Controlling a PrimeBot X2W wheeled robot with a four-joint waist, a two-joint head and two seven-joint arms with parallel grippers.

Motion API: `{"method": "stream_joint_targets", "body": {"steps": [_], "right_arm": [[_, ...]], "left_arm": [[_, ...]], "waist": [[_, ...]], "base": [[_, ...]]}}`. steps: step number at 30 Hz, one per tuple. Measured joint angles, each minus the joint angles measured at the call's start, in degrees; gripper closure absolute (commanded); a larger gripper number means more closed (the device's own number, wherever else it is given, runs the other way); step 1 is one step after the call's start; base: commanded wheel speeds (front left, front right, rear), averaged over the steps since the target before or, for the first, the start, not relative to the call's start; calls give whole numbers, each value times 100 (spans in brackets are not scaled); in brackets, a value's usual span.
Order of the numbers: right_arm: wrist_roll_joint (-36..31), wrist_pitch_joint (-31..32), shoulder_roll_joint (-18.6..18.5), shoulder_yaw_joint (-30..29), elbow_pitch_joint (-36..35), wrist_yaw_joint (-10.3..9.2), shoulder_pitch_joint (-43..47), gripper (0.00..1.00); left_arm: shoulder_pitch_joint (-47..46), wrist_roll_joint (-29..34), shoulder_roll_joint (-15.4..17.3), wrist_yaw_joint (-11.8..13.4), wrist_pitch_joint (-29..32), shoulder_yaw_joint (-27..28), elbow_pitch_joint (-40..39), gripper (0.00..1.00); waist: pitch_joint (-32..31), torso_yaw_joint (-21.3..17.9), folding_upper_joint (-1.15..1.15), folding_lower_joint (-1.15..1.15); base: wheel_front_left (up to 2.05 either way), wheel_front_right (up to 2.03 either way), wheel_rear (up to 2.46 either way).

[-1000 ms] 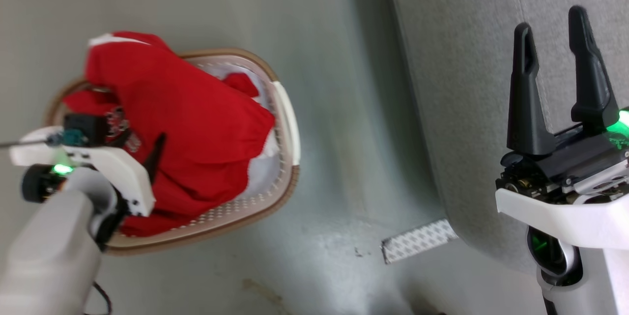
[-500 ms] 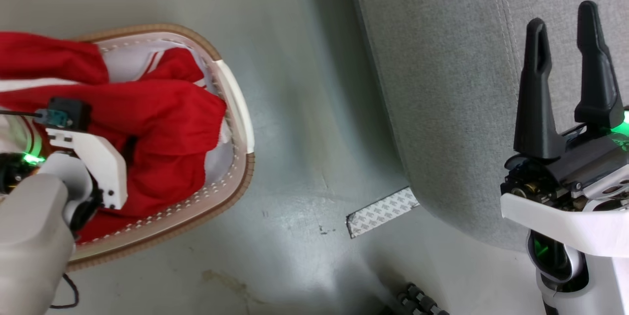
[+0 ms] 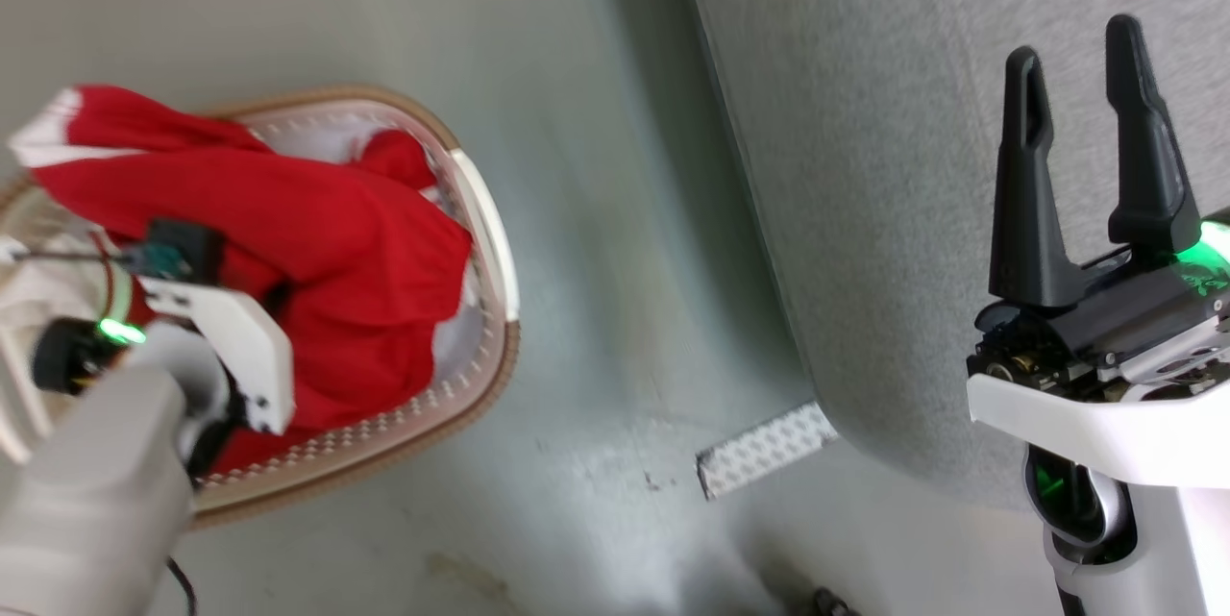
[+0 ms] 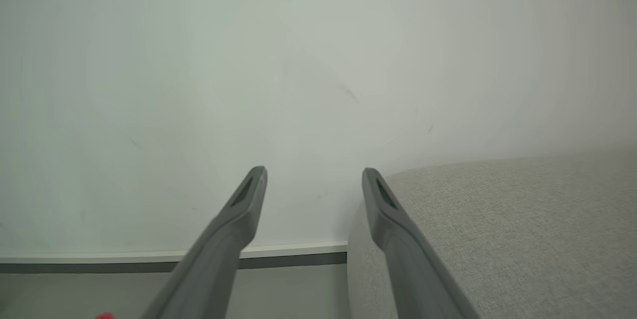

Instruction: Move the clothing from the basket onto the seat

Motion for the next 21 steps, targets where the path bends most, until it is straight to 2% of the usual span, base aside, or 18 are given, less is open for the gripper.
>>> {"method": "stream_joint_targets", "body": {"steps": [8, 21], "right_arm": [[-313, 0, 3, -135, 419, 0, 236, 0], [-648, 0, 7, -34, 1139, 0, 817, 0]], "left_arm": [[477, -330, -312, 0, -767, -356, -177, 100], [1039, -733, -657, -1, -1391, -589, -681, 100]], "waist": [[-878, 281, 0, 0], [-2641, 925, 0, -1]], "base": [[0, 0, 0], [0, 0, 0]]}}
